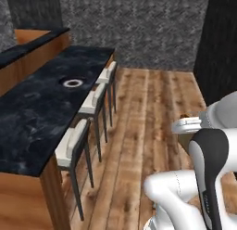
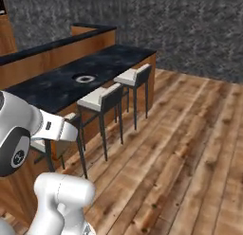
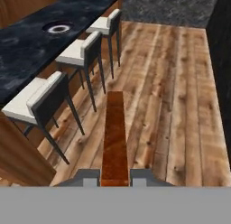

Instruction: Start the toaster. Once the lever pops up, take the bread to the plate on the dining counter.

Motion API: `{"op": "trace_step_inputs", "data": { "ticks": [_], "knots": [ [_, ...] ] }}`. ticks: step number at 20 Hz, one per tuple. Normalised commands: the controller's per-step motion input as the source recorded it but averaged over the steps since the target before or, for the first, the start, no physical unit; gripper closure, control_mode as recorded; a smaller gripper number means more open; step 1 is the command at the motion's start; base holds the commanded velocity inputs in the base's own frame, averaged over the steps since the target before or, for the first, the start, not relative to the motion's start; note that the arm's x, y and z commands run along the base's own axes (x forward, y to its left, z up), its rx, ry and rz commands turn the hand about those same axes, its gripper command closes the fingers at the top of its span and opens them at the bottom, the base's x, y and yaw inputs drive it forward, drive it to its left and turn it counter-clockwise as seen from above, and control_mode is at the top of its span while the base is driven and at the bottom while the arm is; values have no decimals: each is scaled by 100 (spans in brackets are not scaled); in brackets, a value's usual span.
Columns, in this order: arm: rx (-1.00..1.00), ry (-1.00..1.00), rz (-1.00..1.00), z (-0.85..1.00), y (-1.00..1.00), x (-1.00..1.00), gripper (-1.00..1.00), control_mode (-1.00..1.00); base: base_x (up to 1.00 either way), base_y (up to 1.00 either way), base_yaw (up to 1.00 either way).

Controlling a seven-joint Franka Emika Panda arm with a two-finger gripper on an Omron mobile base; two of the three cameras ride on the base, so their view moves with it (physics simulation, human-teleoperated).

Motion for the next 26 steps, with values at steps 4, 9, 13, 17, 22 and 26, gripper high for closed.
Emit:
{"op": "trace_step_inputs", "data": {
  "ticks": [4,9,13,17,22,26],
  "knots": [
    [0,0,0,0,0,0,100,100,79,-70,63],
    [0,0,0,0,0,0,100,100,71,-87,57],
    [0,0,0,0,0,0,100,100,62,-93,55],
    [0,0,0,0,0,0,100,100,61,-90,56],
    [0,0,0,0,0,0,100,100,56,-93,55],
    [0,0,0,0,0,0,100,100,45,-98,54]
  ]
}}
